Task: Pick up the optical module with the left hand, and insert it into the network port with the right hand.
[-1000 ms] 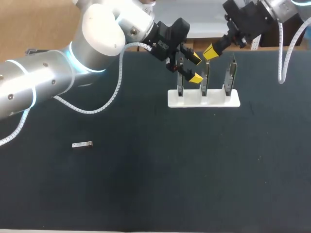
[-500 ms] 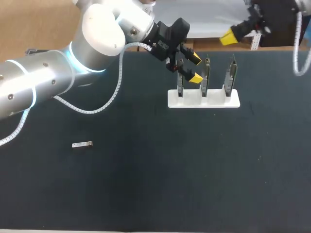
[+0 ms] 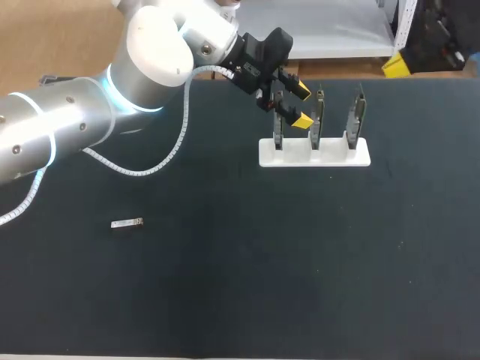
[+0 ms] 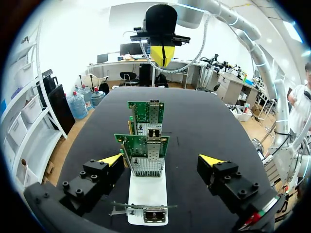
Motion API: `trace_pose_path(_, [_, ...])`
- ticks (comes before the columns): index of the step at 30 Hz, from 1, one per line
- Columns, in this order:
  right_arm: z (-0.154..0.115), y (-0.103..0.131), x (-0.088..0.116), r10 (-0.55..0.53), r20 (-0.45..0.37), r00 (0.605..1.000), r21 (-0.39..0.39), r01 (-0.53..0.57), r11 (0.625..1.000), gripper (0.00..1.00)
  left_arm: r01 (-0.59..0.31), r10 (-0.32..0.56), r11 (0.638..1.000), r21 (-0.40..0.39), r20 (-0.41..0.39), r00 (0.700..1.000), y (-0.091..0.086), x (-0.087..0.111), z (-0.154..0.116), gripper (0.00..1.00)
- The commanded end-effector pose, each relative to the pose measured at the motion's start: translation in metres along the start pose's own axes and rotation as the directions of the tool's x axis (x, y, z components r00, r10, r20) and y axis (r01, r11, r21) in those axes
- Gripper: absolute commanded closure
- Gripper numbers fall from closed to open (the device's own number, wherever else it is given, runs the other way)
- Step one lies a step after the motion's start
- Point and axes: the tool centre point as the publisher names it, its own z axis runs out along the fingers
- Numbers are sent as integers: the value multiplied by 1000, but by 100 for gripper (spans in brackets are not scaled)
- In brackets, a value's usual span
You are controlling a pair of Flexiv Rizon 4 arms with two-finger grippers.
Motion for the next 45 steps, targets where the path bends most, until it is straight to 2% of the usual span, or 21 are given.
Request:
trace_pose_path(1, [-5, 1, 12, 8, 11, 1000, 9, -8, 1000, 100, 1, -1, 1000, 5, -5, 1000, 2, -1, 0, 0])
trace_pose_path(13, [7, -9, 28, 19, 40, 999, -17, -18, 1000, 100, 1, -1, 1000, 5, -5, 1000, 2, -1, 0, 0])
trace_pose_path(24, [23, -12, 27, 3, 55, 998, -22, -2, 1000, 100, 1, -1, 1000, 5, -5, 1000, 2, -1, 0, 0])
trace_pose_path(40, [24, -11, 23, 7, 52, 999, -5, -7, 1000, 100, 1, -1, 1000, 5, -5, 1000, 2, -1, 0, 0])
trace_pose_path(41, [25, -11, 24, 30, 36, 999, 45, -32, 998, 79, 1, -1, 1000, 5, -5, 1000, 2, -1, 0, 0])
trace_pose_path(42, [25, -11, 24, 30, 36, 999, 45, -32, 998, 0, 1, -1, 1000, 5, -5, 1000, 2, -1, 0, 0])
trace_pose_path(45, [25, -11, 24, 30, 36, 999, 45, -32, 998, 0, 1, -1, 1000, 5, -5, 1000, 2, -1, 0, 0])
